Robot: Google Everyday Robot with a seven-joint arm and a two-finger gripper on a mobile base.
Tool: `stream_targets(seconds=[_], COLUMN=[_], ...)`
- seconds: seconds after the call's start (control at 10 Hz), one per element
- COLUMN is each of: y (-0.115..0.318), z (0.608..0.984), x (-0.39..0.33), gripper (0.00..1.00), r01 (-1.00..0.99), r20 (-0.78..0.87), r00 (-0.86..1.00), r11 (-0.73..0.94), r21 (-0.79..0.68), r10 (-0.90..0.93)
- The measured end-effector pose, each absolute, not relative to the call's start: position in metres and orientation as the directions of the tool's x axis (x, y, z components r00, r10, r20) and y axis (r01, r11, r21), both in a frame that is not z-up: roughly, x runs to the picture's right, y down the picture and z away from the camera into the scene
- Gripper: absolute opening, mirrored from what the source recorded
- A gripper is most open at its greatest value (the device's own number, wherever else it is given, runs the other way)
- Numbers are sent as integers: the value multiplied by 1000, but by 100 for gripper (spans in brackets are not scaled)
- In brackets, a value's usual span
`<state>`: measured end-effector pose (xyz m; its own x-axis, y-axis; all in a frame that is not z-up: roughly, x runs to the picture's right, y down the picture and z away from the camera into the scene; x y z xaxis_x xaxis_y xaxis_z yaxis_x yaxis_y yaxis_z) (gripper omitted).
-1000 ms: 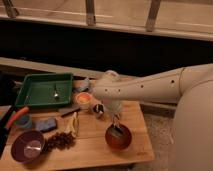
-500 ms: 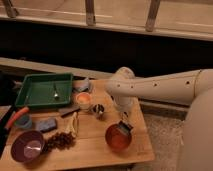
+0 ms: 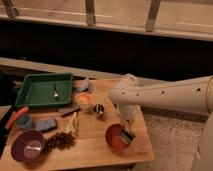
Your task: Wipe red bowl with brush
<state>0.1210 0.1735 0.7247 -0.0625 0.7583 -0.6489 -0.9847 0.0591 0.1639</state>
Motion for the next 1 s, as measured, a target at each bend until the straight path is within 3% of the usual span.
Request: stream_targets(seconds=[0.5,1.0], y=[150,146], z=[738,738], x=[75,122], gripper=[0,0], r01=[-990,-983], r20=[-634,-627], r00=[52,-57], r11=[125,68], r21=[72,173], r10=[772,777])
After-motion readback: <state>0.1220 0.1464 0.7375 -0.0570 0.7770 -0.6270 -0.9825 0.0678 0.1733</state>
